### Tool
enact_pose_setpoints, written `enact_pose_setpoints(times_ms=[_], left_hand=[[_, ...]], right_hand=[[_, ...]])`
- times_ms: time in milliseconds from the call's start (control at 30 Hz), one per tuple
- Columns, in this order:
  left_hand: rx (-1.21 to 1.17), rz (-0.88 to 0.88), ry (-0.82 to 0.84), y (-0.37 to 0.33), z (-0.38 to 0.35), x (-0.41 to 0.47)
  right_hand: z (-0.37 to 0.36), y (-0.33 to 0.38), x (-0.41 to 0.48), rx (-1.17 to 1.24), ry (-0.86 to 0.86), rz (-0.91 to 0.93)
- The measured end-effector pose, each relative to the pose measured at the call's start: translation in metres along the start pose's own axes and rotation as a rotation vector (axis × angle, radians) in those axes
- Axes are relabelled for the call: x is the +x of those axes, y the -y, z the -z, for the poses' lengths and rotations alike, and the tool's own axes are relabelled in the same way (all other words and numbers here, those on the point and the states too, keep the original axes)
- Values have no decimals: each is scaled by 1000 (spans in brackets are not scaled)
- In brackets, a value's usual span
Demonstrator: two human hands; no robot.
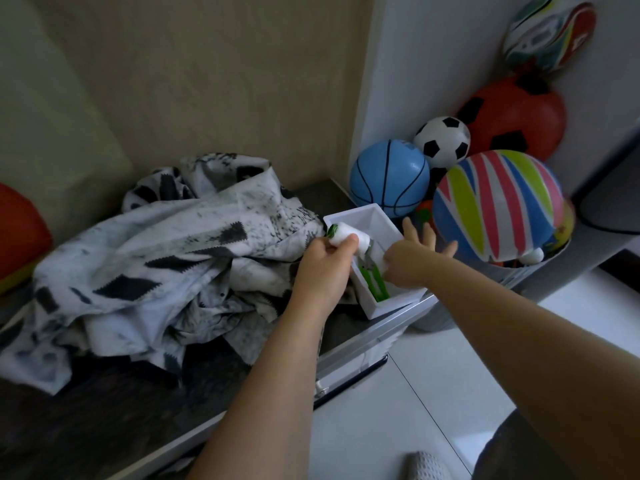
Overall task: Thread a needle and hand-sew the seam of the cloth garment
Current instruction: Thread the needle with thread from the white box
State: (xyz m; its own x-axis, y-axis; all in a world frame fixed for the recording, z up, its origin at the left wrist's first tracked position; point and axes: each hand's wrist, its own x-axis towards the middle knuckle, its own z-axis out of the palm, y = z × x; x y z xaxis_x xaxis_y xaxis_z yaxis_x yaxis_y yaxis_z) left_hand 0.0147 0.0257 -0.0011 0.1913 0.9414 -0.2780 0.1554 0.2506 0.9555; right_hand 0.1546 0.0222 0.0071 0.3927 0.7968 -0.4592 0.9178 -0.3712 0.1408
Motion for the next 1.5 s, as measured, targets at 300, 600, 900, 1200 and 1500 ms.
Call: enact_pose_setpoints(times_ms=[300,600,900,1200,1500], left_hand=[[-8,-7,22,0,1,-3],[-8,-9,27,-2,2,-3],[6,-12,45,-4,4,-8],[-118,3,35,-16,7,-15],[-173,9,-25,-16,10,-32]], right_hand=[[-1,6,6,142,-113,-97],[-1,7,20,-81,-167,-7],[6,12,15,-199,-109,36],[26,-21,-10,395,-437,145],[11,-22,-6,105,-327,168]])
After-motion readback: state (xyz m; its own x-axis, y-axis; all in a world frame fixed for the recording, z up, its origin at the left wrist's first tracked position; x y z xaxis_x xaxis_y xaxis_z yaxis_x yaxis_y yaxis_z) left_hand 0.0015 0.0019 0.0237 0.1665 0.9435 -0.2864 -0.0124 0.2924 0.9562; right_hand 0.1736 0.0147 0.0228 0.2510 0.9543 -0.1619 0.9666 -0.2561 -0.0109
